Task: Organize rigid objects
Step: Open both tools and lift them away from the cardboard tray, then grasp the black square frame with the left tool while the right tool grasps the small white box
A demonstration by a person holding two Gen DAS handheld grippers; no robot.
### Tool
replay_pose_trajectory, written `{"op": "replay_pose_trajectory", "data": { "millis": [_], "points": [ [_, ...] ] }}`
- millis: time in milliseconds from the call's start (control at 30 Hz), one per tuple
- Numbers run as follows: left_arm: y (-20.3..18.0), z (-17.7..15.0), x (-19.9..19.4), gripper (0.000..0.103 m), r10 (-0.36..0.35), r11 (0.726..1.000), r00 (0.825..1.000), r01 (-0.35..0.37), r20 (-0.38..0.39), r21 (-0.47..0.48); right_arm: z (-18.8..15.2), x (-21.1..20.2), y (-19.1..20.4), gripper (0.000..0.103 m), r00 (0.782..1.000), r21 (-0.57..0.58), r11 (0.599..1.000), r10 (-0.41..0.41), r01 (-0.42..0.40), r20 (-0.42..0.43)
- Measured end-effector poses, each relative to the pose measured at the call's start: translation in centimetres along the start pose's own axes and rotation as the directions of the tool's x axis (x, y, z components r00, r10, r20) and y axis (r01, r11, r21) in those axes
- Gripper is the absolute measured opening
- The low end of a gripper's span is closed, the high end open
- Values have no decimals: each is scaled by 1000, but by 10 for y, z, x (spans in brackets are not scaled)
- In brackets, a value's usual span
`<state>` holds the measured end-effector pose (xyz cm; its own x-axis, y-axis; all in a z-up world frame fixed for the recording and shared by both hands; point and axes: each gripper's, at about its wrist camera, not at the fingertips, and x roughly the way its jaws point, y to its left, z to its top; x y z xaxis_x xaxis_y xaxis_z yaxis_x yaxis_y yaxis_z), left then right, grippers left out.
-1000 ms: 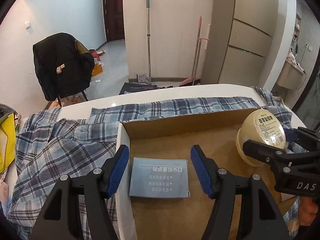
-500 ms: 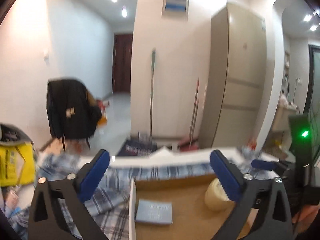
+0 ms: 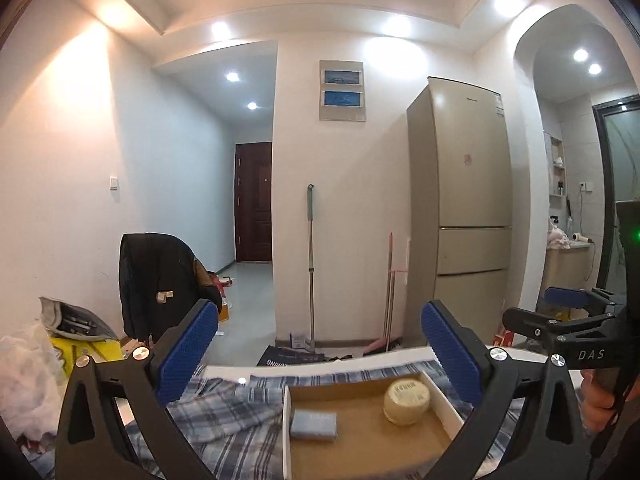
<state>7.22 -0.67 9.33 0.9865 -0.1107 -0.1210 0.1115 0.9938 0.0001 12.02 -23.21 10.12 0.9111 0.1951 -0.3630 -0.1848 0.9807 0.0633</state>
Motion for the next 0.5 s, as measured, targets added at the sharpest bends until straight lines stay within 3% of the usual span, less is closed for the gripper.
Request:
{"op": "replay_pose_trajectory", "data": {
  "millis": [167,300,400,500],
  "points": [
    [-5,-7,-41,103,-24,1000,999,24,-22,-12,-37,-28,15,103,1000,-21,999,27,-27,-3],
    [-9,-25,-47,103,-48,999,993,48,-106,-2,-62,-40,21,103,999,-56,998,41,-43,-28],
    [-11,-44,-47,103,-58,998,985,56,-161,-16,-74,-44,11,103,996,-6,997,81,-82,-42],
    [-16,-58,-48,103,-44,999,989,48,-138,21,-84,-44,0,103,992,58,992,116,-113,-43]
  ]
}}
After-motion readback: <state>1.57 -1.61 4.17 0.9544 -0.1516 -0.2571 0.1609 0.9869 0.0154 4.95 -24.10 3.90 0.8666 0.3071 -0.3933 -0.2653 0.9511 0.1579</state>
